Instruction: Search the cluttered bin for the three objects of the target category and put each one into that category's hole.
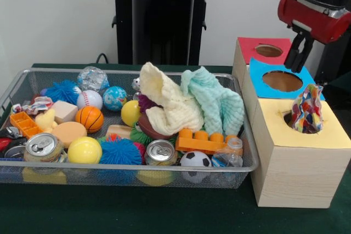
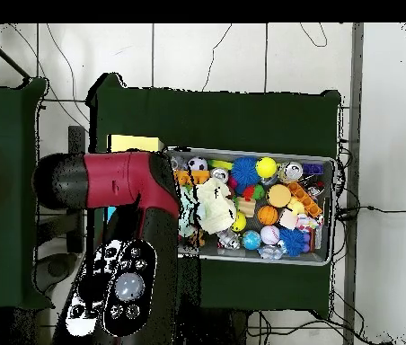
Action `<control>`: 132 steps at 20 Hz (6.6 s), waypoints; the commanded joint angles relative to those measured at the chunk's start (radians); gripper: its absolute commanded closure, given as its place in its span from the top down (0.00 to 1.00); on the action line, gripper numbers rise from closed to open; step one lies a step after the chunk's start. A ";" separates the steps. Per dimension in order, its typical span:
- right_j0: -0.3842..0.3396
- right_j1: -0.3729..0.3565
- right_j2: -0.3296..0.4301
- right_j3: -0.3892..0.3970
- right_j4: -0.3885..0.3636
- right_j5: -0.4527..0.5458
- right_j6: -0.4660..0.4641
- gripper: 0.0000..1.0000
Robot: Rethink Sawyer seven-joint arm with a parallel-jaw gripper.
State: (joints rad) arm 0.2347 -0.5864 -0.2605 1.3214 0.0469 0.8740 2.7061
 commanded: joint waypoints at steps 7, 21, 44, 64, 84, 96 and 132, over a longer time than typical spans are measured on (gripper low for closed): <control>0.010 0.093 0.075 -0.053 0.048 -0.029 0.132 0.00; 0.001 0.140 0.081 -0.223 0.106 0.068 0.134 0.00; 0.009 0.123 0.014 -0.138 0.076 -0.005 0.101 0.00; -0.011 0.100 0.018 -0.035 0.073 -0.053 0.098 0.00; 0.011 0.072 0.014 0.049 0.081 -0.103 0.124 0.00; 0.003 0.100 0.050 0.059 0.092 -0.117 0.099 0.00; -0.003 0.333 0.070 -0.207 0.147 -0.105 0.114 0.00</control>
State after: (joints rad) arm 0.2545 -0.3384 -0.2680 1.1463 0.1679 0.7756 2.7061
